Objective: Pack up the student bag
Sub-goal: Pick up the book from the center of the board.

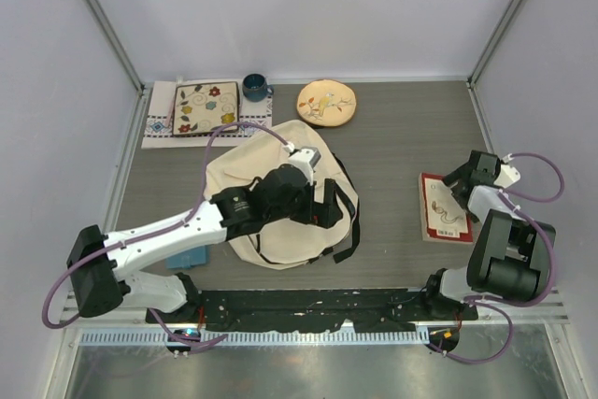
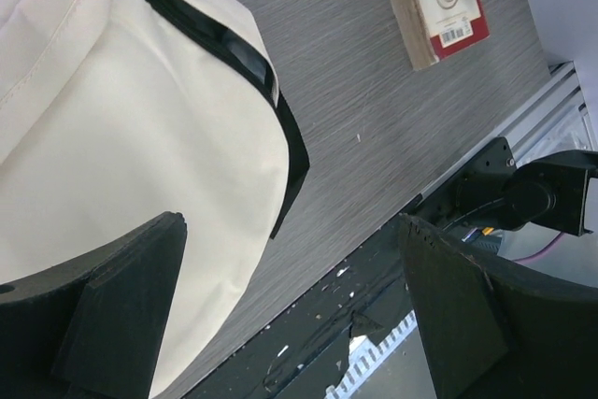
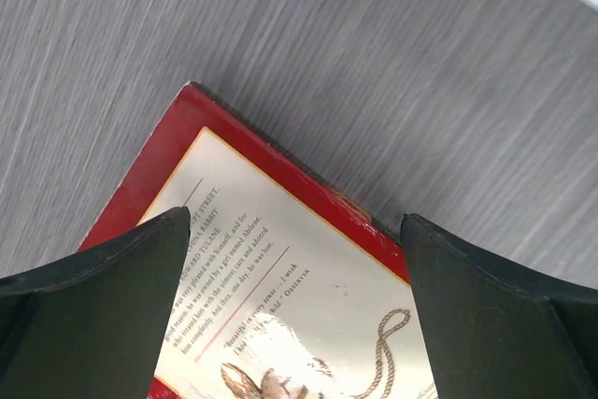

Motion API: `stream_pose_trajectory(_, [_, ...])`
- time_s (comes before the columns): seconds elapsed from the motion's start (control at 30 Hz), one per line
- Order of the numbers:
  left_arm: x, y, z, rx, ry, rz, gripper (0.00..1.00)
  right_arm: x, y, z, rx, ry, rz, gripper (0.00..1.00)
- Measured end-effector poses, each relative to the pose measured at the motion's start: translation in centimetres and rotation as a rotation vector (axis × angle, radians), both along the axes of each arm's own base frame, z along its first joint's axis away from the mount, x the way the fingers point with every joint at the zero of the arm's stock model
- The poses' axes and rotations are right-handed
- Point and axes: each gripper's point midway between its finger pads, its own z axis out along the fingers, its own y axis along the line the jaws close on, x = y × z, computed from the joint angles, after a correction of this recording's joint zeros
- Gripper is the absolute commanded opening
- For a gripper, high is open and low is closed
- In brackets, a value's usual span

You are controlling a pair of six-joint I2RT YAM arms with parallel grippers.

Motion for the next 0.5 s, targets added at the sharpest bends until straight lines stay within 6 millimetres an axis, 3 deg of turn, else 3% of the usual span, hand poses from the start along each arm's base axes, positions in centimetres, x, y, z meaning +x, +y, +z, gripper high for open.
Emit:
stream_pose_trajectory(0.27, [2.1, -3.6, 0.3, 0.001, -0.022, -0.015, 1.00, -0.4, 4.0, -0.1, 0.137, -0.105, 0.123, 1.00])
stream_pose_trajectory(0.5, [5.5, -9.6, 0.2, -0.030, -0.036, -0.037, 1.00, -1.0, 6.3, 0.2, 0.199, -0.166, 0.207, 1.00])
